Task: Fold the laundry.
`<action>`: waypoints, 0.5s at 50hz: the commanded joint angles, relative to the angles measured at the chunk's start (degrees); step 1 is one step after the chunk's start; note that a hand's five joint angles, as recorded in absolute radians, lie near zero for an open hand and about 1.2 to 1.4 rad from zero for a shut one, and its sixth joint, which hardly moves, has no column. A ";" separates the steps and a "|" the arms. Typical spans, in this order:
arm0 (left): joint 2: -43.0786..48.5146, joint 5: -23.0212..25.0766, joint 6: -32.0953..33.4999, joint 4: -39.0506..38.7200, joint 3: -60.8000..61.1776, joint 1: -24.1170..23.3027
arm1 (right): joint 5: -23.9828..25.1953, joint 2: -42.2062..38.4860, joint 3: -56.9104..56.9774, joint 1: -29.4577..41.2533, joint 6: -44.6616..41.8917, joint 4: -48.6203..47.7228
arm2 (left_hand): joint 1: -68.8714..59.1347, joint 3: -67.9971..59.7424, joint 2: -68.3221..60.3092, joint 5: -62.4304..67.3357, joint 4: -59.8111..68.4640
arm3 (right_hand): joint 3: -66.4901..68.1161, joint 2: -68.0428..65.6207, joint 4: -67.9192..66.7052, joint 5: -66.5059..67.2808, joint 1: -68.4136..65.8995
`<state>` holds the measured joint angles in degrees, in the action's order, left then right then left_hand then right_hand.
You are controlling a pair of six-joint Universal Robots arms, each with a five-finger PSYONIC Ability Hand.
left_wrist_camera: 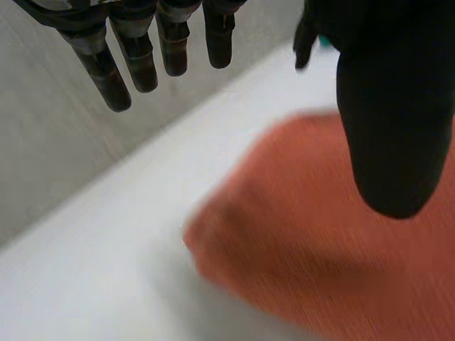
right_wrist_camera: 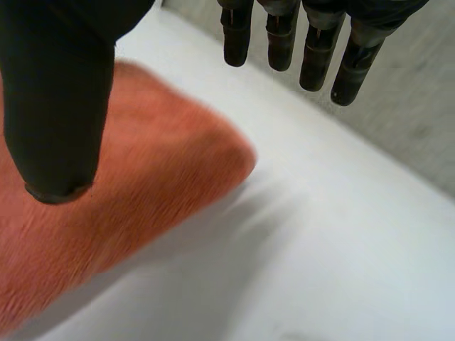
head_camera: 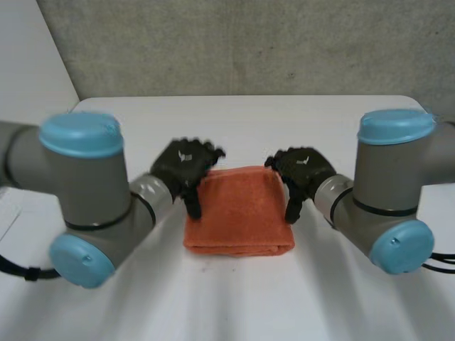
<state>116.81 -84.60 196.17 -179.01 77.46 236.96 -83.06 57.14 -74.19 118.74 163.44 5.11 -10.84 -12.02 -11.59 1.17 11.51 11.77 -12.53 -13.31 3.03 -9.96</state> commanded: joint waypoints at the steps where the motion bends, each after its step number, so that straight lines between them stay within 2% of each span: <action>1: -7.03 9.25 -4.64 1.11 -3.10 2.00 | -3.24 10.53 -10.62 0.88 -0.14 -9.50 | -1.72 -0.55 -0.98 1.40 1.06 | -1.77 2.53 3.31 -3.03 -0.04; 5: -10.63 14.53 -8.69 4.79 -4.33 5.60 | -5.35 12.47 -15.89 2.37 0.21 -11.87 | -2.73 -1.55 -1.99 2.40 2.06 | -1.77 2.53 3.31 -3.03 -0.04; 8: -11.78 18.75 -11.06 7.52 -5.30 7.80 | -6.14 12.30 -19.06 6.14 0.30 -13.45 | -3.57 -2.39 -2.83 3.25 2.90 | -1.77 2.53 3.31 -3.03 -0.04; 12: -11.87 22.27 -13.53 9.02 -5.65 8.86 | -6.23 11.51 -22.40 9.75 0.30 -17.32 | -4.58 -3.41 -3.84 4.26 3.92 | -1.77 2.53 3.31 -3.03 -0.04; 25: -12.22 22.99 -13.71 10.52 -5.74 8.25 | -6.41 2.46 -22.49 12.31 -0.67 -27.08 | -4.75 -3.58 -4.01 4.43 4.09 | -1.77 2.53 3.31 -3.03 -0.04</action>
<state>104.67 -61.36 182.21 -168.82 71.71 245.78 -89.43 63.70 -97.97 130.59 163.29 -18.23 -11.05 -12.15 -12.40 1.35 11.77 11.77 -12.53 -13.31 3.03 -9.96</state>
